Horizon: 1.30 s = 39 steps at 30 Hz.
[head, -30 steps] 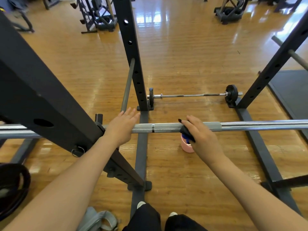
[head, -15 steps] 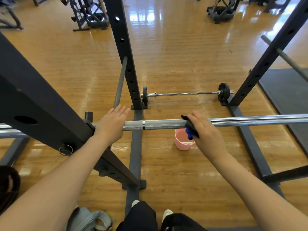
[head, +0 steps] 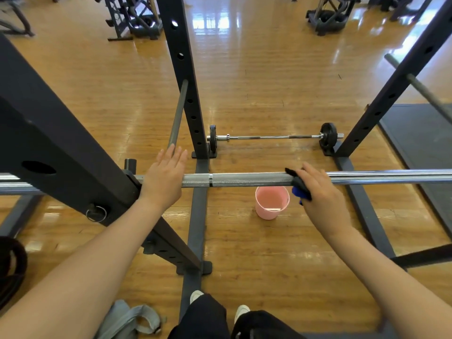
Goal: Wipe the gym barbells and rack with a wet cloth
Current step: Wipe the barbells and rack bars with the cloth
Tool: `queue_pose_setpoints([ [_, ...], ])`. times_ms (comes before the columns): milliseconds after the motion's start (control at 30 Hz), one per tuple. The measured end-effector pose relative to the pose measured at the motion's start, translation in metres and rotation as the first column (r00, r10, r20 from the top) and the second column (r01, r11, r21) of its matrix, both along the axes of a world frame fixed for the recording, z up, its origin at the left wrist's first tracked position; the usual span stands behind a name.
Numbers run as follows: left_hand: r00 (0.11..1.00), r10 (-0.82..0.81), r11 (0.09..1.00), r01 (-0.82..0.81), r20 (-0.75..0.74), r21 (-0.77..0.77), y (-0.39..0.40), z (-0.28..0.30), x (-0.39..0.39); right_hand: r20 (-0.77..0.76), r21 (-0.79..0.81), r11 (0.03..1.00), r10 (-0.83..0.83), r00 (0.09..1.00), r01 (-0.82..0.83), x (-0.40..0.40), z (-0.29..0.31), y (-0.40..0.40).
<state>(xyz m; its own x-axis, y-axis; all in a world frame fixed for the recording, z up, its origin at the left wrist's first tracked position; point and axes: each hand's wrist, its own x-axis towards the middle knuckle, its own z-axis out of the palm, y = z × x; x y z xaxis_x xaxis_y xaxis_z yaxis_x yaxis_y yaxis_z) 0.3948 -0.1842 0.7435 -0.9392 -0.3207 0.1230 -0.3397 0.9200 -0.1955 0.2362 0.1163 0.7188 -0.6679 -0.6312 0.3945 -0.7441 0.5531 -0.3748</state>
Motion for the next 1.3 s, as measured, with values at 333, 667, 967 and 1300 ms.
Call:
queue_pose_setpoints([
  [333, 0.99, 0.002, 0.996, -0.013, -0.138, -0.085, 0.0, -0.017, 0.004, -0.012, -0.028, 0.983, 0.183, 0.983, -0.184, 0.023, -0.003, -0.05],
  [667, 0.965, 0.006, 0.997, -0.026, 0.261, 0.071, -0.006, 0.012, -0.009, -0.022, -0.089, 0.987, 0.129, 0.991, -0.131, 0.031, -0.006, -0.065],
  [967, 0.981, 0.014, 0.997, -0.028, 0.195, 0.071, -0.005, 0.008, -0.005, -0.114, -0.122, 0.992, 0.014, 0.993, -0.028, 0.021, -0.005, -0.045],
  [1300, 0.989, 0.031, 0.999, -0.036, 0.143, 0.03, -0.002, 0.005, -0.003, -0.06, -0.043, 0.999, -0.011, 0.998, 0.009, 0.026, -0.005, -0.04],
])
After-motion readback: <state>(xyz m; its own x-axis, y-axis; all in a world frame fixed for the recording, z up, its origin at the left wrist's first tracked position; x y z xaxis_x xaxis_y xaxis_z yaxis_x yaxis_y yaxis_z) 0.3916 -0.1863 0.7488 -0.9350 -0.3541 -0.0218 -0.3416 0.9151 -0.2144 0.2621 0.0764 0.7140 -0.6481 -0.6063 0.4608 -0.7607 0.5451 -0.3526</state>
